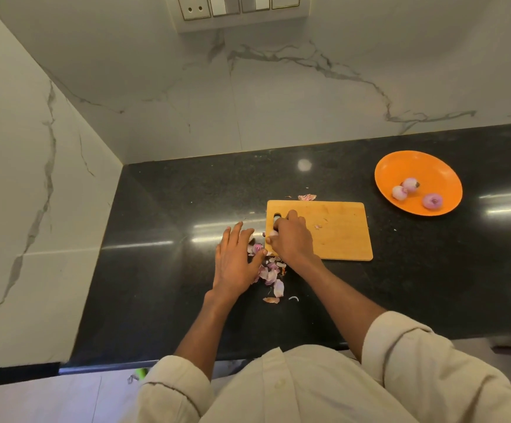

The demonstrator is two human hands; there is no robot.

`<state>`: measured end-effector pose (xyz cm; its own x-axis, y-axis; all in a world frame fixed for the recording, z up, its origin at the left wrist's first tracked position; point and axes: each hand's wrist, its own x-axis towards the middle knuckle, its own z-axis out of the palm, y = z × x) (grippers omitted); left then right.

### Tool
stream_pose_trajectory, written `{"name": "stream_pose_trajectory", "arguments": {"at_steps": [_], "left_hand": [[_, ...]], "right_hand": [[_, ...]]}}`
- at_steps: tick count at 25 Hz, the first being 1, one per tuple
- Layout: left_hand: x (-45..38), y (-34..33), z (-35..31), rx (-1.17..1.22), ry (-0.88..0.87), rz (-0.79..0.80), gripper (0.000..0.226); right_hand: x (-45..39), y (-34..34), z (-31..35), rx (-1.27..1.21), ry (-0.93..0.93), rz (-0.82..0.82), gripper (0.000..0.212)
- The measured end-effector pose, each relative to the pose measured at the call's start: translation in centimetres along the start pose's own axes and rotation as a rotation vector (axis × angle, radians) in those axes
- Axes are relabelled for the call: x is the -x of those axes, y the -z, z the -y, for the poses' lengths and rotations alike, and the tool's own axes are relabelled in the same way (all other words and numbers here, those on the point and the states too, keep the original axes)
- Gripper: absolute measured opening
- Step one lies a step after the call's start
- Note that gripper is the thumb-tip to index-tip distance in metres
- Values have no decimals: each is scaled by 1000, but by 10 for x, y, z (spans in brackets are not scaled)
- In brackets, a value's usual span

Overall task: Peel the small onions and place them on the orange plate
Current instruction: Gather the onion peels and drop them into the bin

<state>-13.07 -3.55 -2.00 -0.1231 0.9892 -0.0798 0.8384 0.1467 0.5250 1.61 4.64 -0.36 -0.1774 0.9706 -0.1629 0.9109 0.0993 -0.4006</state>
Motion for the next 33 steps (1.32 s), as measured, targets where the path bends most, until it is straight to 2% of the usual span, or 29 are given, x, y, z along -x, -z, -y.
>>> {"name": "stream_pose_trajectory", "arguments": {"at_steps": [4, 7, 9, 12, 14, 15, 17, 18, 19, 22, 24, 28, 31, 33], "left_hand": [[-5, 2, 8, 47, -6, 38, 63], [-11, 6, 15, 44, -38, 111, 77], [-9, 10, 16, 17, -72, 144, 78], [4, 13, 14, 89, -109, 124, 63], [19, 12, 13, 126, -124, 144, 64], [26, 10, 13, 130, -127, 149, 66], [32, 8, 10, 132, -103, 104, 66], [30, 7, 7, 138, -73, 72, 67], [27, 8, 3, 146, -41, 58, 69], [15, 6, -4, 64, -27, 136, 78], [16, 4, -4, 3, -45, 179, 79], [23, 10, 0, 39, -92, 138, 74], [30, 13, 5, 26, -94, 194, 90], [36, 12, 6, 45, -59, 236, 99]], "right_hand": [[-3, 0, -4, -122, -32, -29, 24], [3, 12, -3, -243, 47, -27, 14], [13, 18, -2, -222, 130, 85, 14], [34, 20, -3, -64, 206, 260, 32], [47, 19, -11, -73, 235, 303, 36], [52, 21, -17, -120, 201, 273, 35], [56, 28, -29, -175, 10, 51, 34], [56, 31, -35, -138, -98, -49, 34], [57, 33, -40, -59, -174, -83, 36], [61, 29, -51, 153, -187, 42, 55], [62, 31, -59, 153, -148, 56, 59], [60, 37, -68, 142, -112, 16, 58], [76, 37, -66, 94, -168, -120, 50], [89, 36, -68, 54, -292, -9, 56]]}}
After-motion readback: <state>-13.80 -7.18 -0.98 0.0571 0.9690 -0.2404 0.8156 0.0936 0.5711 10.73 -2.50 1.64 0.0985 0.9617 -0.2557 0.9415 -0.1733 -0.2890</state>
